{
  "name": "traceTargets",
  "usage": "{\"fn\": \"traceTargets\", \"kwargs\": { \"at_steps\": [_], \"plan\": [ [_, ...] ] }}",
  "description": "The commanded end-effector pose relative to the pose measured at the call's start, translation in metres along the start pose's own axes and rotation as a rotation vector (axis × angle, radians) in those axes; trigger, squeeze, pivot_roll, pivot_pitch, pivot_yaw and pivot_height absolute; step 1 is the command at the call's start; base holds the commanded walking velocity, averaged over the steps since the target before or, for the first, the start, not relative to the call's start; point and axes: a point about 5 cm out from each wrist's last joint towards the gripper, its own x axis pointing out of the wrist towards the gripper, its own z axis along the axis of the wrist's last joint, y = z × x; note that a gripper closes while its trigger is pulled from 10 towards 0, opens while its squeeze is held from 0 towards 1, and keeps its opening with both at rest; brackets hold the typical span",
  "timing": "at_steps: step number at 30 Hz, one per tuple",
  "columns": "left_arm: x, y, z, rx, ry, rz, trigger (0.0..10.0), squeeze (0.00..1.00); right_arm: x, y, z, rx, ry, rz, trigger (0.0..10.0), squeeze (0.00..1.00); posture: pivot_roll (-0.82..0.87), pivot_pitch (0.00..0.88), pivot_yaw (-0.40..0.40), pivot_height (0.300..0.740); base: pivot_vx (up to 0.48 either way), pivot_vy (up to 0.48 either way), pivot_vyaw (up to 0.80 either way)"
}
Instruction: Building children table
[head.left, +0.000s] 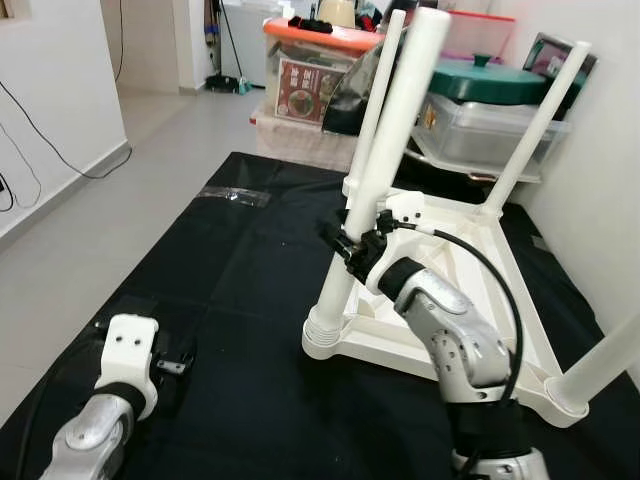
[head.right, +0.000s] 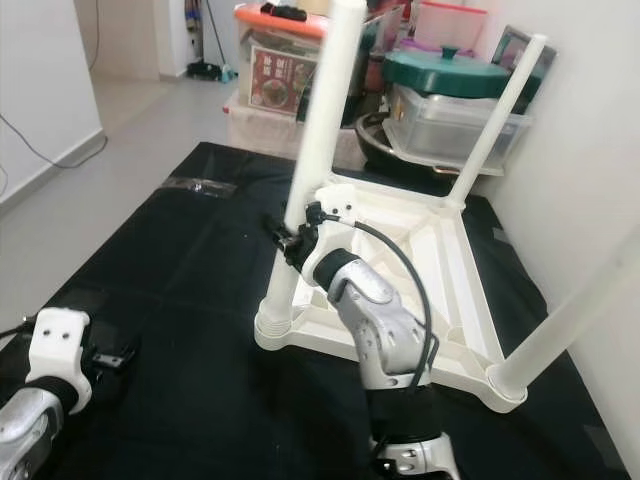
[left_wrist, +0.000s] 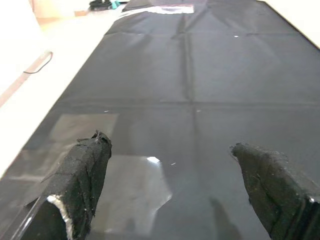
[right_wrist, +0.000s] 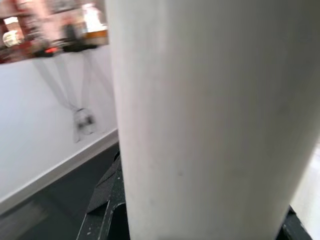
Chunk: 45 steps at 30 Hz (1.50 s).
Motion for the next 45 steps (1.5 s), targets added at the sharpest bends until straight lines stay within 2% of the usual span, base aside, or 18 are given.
{"fn": "traceTargets", "kwargs": {
  "at_steps": [1, 9, 14, 16, 17, 18, 19, 21, 23, 26, 28, 29, 32, 35, 39, 41, 42, 45],
  "plan": [
    [0.0, 0.003, -0.005, 0.005, 0.024, 0.005, 10.0, 0.0, -0.006, -0.018, -0.043, 0.014, 0.224, -0.116, 0.0, 0.0, 0.13, 0.0, -0.109, 0.74, 0.0, 0.0, 0.0],
    [0.005, 0.003, -0.003, 0.007, 0.019, 0.019, 10.0, 0.0, -0.006, -0.031, -0.039, 0.011, 0.22, -0.31, 0.0, 0.0, 0.13, 0.0, -0.11, 0.74, 0.0, 0.0, 0.0],
    [0.005, 0.004, -0.004, 0.006, 0.021, 0.028, 10.0, 0.0, -0.004, -0.023, -0.035, 0.01, 0.175, -0.264, 0.0, 0.0, 0.13, 0.0, -0.111, 0.74, 0.0, 0.0, 0.0],
    [0.004, 0.007, -0.004, 0.008, 0.027, 0.03, 10.0, 0.0, -0.004, 0.005, -0.019, -0.056, 0.063, 0.115, 0.0, 0.0, 0.12, 0.0, -0.097, 0.74, 0.0, 0.0, 0.0],
    [0.005, 0.008, -0.004, 0.009, 0.028, 0.029, 10.0, 0.0, -0.008, 0.011, -0.012, -0.13, 0.037, 0.274, 0.0, 0.0, 0.12, 0.0, -0.097, 0.74, 0.0, 0.0, 0.0],
    [0.005, 0.008, -0.004, 0.009, 0.028, 0.029, 10.0, 0.0, -0.008, 0.011, -0.012, -0.13, 0.037, 0.274, 0.0, 0.0, 0.12, 0.0, -0.097, 0.74, 0.0, 0.0, 0.0],
    [0.006, 0.009, -0.004, 0.009, 0.029, 0.028, 10.0, 0.0, -0.011, 0.013, -0.008, -0.183, 0.031, 0.366, 0.0, 0.0, 0.12, 0.0, -0.097, 0.74, 0.0, 0.0, 0.0],
    [0.008, 0.009, -0.003, 0.01, 0.028, 0.026, 10.0, 0.0, -0.012, 0.011, -0.006, -0.232, 0.036, 0.412, 0.0, 0.0, 0.11, 0.0, -0.102, 0.74, 0.0, 0.0, 0.0],
    [0.008, 0.009, -0.003, 0.01, 0.028, 0.026, 10.0, 0.0, -0.012, 0.011, -0.006, -0.232, 0.036, 0.412, 0.0, 0.0, 0.11, 0.0, -0.102, 0.74, 0.0, 0.0, 0.0],
    [0.011, 0.007, -0.001, 0.004, 0.017, 0.022, 10.0, 0.0, -0.013, 0.01, 0.001, -0.369, 0.066, 0.632, 0.0, 0.0, 0.13, 0.0, -0.117, 0.74, 0.0, 0.0, 0.0],
    [0.011, 0.006, -0.002, 0.002, 0.017, 0.022, 10.0, 0.0, -0.013, 0.011, 0.001, -0.383, 0.085, 0.689, 0.0, 0.0, 0.13, 0.0, -0.117, 0.74, 0.0, 0.0, 0.0],
    [0.011, 0.006, -0.002, 0.002, 0.017, 0.022, 10.0, 0.0, -0.013, 0.011, 0.001, -0.383, 0.085, 0.689, 0.0, 0.0, 0.13, 0.0, -0.117, 0.74, 0.0, 0.0, 0.0],
    [0.007, 0.008, -0.003, -0.004, 0.02, 0.029, 10.0, 0.0, -0.007, 0.012, 0.004, -0.34, 0.173, 0.916, 0.0, 0.0, 0.16, 0.0, -0.144, 0.74, 0.0, 0.0, 0.0],
    [0.005, 0.01, -0.004, -0.012, 0.022, 0.039, 10.0, 0.0, -0.002, 0.009, 0.01, -0.277, 0.226, 1.046, 0.0, 0.0, 0.18, 0.0, -0.162, 0.74, 0.0, 0.0, 0.0],
    [0.005, 0.01, -0.004, -0.019, 0.021, 0.044, 10.0, 0.0, 0.0, 0.01, 0.014, -0.221, 0.248, 1.1, 0.0, 0.0, 0.18, 0.0, -0.162, 0.74, 0.0, 0.0, 0.0],
    [0.002, 0.009, -0.004, -0.026, 0.021, 0.046, 10.0, 0.0, -0.005, 0.014, 0.019, -0.213, 0.272, 1.259, 0.0, 0.0, 0.2, 0.0, -0.181, 0.74, 0.0, 0.0, 0.0],
    [0.002, 0.009, -0.004, -0.026, 0.021, 0.046, 10.0, 0.0, -0.005, 0.014, 0.019, -0.213, 0.272, 1.259, 0.0, 0.0, 0.2, 0.0, -0.181, 0.74, 0.0, 0.0, 0.0],
    [-0.002, 0.008, -0.008, -0.042, 0.031, 0.049, 10.0, 0.0, -0.015, 0.019, 0.021, -0.186, 0.36, 1.478, 0.0, 0.0, 0.21, 0.0, -0.194, 0.74, 0.0, 0.0, 0.0]
  ]
}}
